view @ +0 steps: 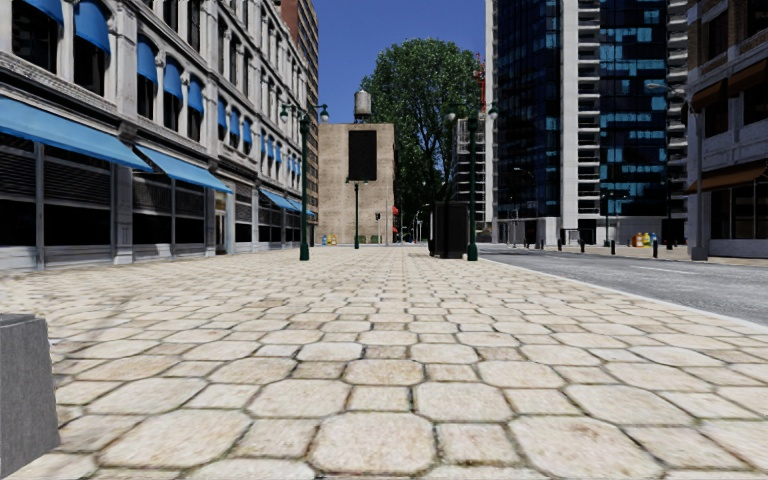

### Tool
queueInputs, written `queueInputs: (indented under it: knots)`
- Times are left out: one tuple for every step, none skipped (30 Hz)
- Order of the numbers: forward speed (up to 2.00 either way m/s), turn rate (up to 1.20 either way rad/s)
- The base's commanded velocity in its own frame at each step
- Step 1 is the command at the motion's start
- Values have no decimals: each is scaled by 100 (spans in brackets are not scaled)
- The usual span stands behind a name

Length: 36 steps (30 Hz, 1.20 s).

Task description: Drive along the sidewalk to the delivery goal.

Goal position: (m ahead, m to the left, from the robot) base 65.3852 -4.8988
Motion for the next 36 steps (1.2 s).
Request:
queueInputs:
  knots:
    - [155, 0]
    - [152, 0]
    - [152, 0]
    - [152, 0]
    - [152, 0]
    - [152, 0]
    - [152, 0]
    - [152, 0]
    - [152, 0]
    - [152, 0]
    - [152, 0]
    - [152, 0]
    - [152, 0]
    - [152, 0]
    - [152, 0]
    - [152, 0]
    - [152, 0]
    - [152, 0]
    - [152, 0]
    - [152, 0]
    - [152, 0]
    - [152, 0]
    - [152, 0]
    - [152, 0]
    - [152, 0]
    - [152, 0]
    - [152, 0]
    - [152, 0]
    - [152, 0]
    - [152, 0]
    - [152, 0]
    - [152, 0]
    - [152, 0]
    - [152, 0]
    - [152, 0]
    - [152, 0]
